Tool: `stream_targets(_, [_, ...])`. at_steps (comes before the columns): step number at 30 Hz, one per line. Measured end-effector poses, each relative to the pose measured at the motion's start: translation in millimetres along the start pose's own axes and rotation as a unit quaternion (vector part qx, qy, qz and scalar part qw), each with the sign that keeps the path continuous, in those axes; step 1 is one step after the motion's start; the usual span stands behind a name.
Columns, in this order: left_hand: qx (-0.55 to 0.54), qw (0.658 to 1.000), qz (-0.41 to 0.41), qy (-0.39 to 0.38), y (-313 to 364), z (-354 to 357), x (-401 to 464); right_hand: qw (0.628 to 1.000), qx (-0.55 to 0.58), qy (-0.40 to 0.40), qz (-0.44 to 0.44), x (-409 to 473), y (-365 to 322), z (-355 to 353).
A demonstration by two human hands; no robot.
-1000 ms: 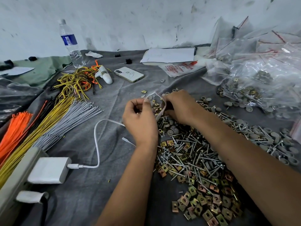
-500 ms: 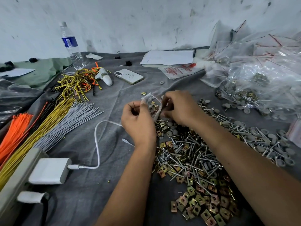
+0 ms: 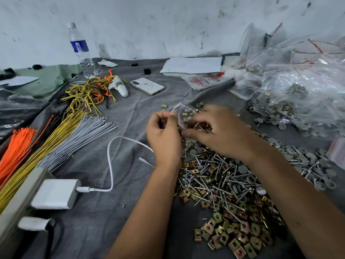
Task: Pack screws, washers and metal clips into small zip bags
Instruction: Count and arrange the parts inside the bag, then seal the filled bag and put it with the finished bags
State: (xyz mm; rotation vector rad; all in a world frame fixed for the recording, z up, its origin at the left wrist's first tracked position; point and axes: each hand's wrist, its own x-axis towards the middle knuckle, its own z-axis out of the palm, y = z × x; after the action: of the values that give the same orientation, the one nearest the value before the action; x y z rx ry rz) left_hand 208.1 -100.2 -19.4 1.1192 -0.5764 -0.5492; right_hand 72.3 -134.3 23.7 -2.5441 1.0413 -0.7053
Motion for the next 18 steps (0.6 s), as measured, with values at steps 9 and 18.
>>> stream_targets(9, [0.022, 0.996, 0.077, 0.048, 3.9, -2.1, -1.4, 0.991, 0.120, 0.057, 0.018, 6.6, 8.8, -38.9])
stream_targets(18, [-0.060, 0.968, -0.091, -0.226, 5.0, 4.9, -11.7, 0.974, 0.196, 0.114, -0.017, 11.0, -2.4, -77.3])
